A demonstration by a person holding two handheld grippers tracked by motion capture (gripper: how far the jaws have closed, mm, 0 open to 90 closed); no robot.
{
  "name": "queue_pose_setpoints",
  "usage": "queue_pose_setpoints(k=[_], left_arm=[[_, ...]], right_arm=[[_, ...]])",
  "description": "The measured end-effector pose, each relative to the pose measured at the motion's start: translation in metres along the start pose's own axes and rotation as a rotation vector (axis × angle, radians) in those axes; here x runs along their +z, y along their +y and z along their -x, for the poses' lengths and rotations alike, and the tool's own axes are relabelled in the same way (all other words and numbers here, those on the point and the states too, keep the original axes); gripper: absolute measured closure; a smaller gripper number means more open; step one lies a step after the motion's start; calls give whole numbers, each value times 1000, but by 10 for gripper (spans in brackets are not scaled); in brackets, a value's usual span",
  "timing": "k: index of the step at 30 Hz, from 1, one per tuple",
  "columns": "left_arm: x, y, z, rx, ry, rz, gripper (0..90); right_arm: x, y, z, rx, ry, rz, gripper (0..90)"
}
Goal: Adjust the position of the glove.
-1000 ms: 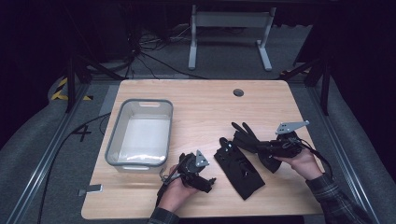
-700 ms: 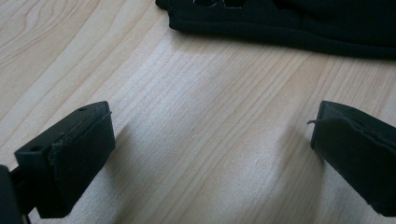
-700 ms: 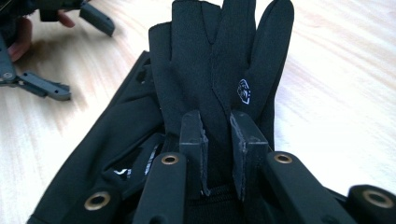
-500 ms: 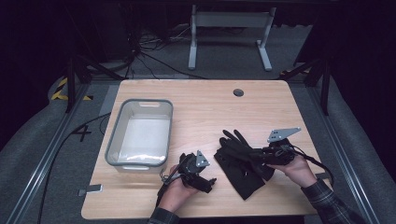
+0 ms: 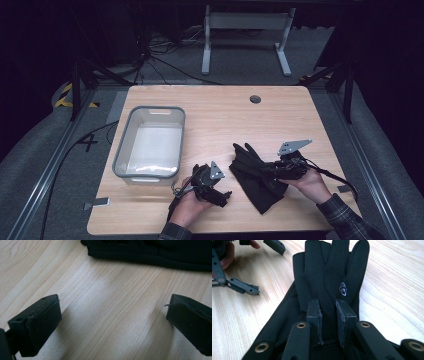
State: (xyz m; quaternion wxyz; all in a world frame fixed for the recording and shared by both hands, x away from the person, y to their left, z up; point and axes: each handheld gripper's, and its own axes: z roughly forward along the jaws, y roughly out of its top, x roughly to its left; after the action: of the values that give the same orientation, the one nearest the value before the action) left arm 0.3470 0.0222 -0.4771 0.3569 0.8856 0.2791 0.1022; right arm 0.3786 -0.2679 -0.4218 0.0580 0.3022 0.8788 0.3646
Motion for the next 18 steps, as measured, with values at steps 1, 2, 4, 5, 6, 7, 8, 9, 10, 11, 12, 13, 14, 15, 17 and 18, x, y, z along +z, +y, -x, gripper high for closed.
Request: queue_pose_setpoints(k=[1, 2, 4, 5, 6, 7, 8, 9, 10, 11, 12, 13, 14, 15, 17, 18], left_arm=[[0, 0, 0, 0, -1, -2, 1], [0, 0, 0, 0, 0, 0, 1], [0, 0, 0, 0, 0, 0, 1], [0, 0, 0, 0, 0, 0, 1], [0, 0, 0, 0, -1, -2, 1], [0, 0, 0, 0, -1, -2, 1], [0, 0, 0, 0, 0, 0, 1], [0, 0, 0, 0, -1, -2, 1], [0, 0, 0, 0, 0, 0, 1], [0, 0, 0, 0, -2, -3, 1], [0, 0, 0, 0, -1, -2, 1], [0, 0, 0, 0, -1, -2, 1], [0, 0, 0, 0, -1, -2, 1], [0, 0, 0, 0, 0, 0, 1], [0, 0, 0, 0, 0, 0, 1], [0, 0, 0, -1, -2, -3, 1]], right_arm=[[1, 0, 0, -1, 3, -2, 739], [1, 0, -1, -2, 8, -2, 728], [2, 0, -1, -2, 15, -1, 702], [2, 0, -1, -1, 17, 1, 704], [1, 0, -1, -2, 23, 7, 683], [0, 0, 0, -2, 27, 13, 668], [-1, 1, 0, -3, 27, 18, 660], [-3, 1, 0, -6, 25, 22, 659], [-5, 1, 1, -17, 17, 25, 663], [-7, 1, 1, -26, 9, 25, 674], [-9, 0, 2, -38, -1, 21, 686], [-12, -1, 4, -48, -15, 20, 719], [-14, -2, 5, -57, -26, 20, 752], [-18, -4, 8, -67, -30, 27, 794], [-21, -6, 12, -69, -29, 29, 819], [-27, -12, 21, -66, -37, 18, 829]])
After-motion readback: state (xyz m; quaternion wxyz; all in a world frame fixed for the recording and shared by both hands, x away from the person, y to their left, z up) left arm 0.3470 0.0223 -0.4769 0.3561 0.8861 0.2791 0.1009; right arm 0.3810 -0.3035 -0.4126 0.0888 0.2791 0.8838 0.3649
